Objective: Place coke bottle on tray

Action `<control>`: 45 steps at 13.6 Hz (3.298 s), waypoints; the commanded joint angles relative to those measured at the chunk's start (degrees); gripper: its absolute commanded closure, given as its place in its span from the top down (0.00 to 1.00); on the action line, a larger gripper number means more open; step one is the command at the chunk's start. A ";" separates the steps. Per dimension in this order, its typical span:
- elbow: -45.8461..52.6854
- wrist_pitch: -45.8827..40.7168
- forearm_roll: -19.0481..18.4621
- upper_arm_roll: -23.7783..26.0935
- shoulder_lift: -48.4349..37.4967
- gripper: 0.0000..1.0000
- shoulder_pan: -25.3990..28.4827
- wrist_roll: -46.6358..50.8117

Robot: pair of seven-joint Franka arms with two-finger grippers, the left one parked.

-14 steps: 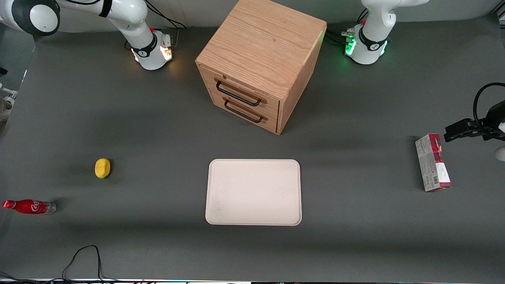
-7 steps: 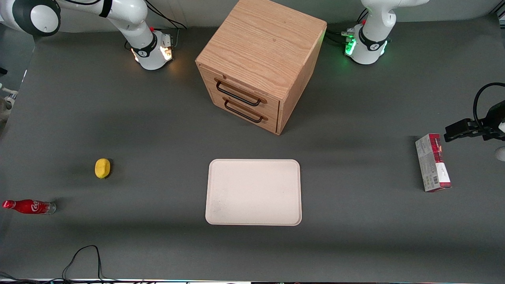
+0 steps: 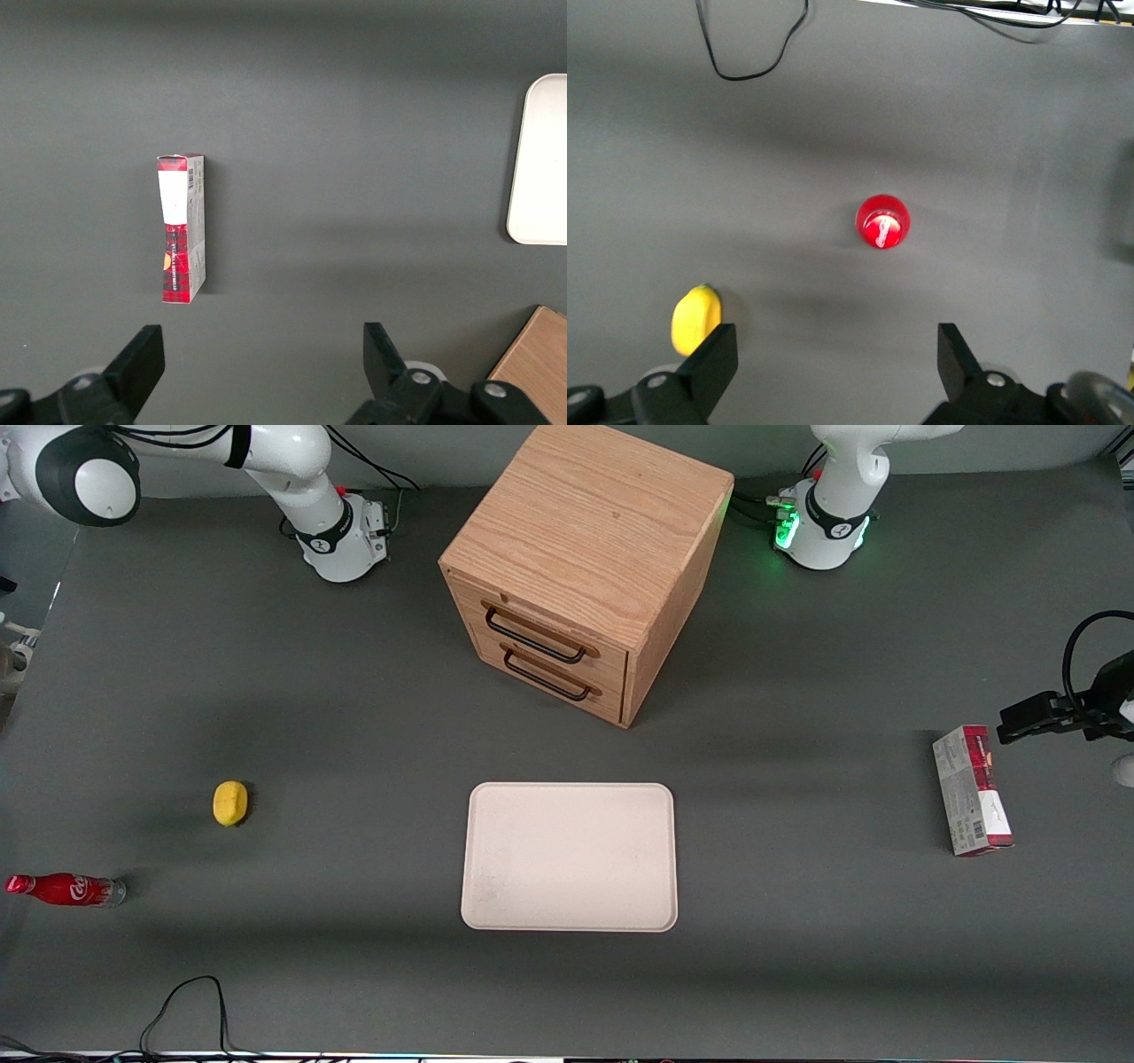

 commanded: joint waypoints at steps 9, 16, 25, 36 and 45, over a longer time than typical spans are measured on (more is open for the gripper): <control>2.23 11.02 0.09 1.32 8.35 1.00 -0.16 -7.41; 2.23 14.46 0.00 1.24 10.72 1.00 0.54 -7.76; 2.14 15.16 -0.09 1.06 11.60 1.00 0.72 -9.16; 2.06 14.37 -3.43 0.80 11.43 0.35 1.25 -12.77; 2.06 14.02 -3.60 0.62 11.34 0.07 1.25 -14.00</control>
